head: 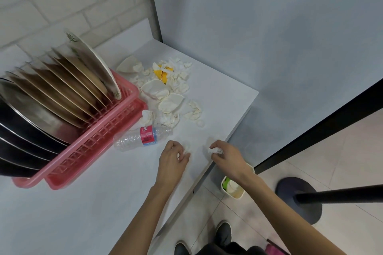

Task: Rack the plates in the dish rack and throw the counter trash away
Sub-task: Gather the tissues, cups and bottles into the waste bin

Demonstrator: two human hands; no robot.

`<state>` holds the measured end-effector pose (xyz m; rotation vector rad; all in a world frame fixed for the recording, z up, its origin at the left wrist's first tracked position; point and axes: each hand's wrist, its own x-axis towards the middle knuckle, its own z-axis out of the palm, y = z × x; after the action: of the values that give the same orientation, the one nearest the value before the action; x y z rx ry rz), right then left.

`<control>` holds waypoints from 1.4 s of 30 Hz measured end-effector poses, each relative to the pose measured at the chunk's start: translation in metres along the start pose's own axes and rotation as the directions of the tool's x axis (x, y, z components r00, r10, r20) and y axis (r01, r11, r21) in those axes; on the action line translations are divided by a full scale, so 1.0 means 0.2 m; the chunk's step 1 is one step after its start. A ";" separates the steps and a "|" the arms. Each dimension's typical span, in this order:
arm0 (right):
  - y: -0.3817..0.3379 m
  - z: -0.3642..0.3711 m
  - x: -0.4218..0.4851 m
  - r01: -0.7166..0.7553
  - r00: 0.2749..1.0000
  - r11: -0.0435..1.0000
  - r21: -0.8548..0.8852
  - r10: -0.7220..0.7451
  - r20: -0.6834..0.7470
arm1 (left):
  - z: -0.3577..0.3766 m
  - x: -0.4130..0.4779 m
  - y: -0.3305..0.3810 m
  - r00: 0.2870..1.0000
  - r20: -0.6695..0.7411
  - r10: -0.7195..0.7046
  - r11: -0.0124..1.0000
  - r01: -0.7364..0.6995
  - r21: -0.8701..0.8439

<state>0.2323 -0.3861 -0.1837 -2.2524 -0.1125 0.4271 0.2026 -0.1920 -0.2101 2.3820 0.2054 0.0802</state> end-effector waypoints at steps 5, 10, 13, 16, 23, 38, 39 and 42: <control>-0.01 0.02 -0.02 -0.009 1.000 1.000 0.014 0.009 -0.017 | -0.03 -0.03 -0.01 0.996 0.064 -0.055 0.998 0.055 -0.002; -0.01 0.03 -0.08 -0.023 0.997 0.999 0.037 0.026 -0.068 | -0.05 -0.07 -0.01 0.990 0.139 -0.011 0.988 0.033 -0.154; -0.01 0.04 -0.12 -0.063 0.991 0.994 0.085 0.072 -0.113 | -0.04 -0.08 -0.02 0.988 0.153 0.031 0.989 -0.008 -0.147; 0.00 0.05 -0.19 -0.117 0.977 0.985 0.130 0.137 -0.161 | -0.03 -0.11 -0.02 0.982 0.164 0.094 0.983 -0.066 -0.169; 0.07 0.13 -0.36 -0.287 0.917 0.953 0.098 0.303 -0.259 | 0.01 -0.17 0.01 0.945 0.287 0.158 0.969 -0.092 -0.230; 0.49 0.11 -0.71 -0.492 0.800 0.833 0.254 0.547 -0.245 | 0.35 -0.35 0.25 0.667 0.715 0.211 0.976 -0.107 -0.188; 0.53 0.10 -0.71 -0.505 0.794 0.826 0.250 0.558 -0.241 | 0.39 -0.35 0.26 0.664 0.717 0.212 0.976 -0.108 -0.189; 0.69 0.09 -0.69 -0.537 0.780 0.813 0.224 0.580 -0.236 | 0.54 -0.33 0.25 0.655 0.734 0.180 0.982 -0.080 -0.170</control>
<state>0.0880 -0.4948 -0.2613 -2.1436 0.7481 0.3835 0.1567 -0.3119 -0.2543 2.0987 -0.3647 -0.8009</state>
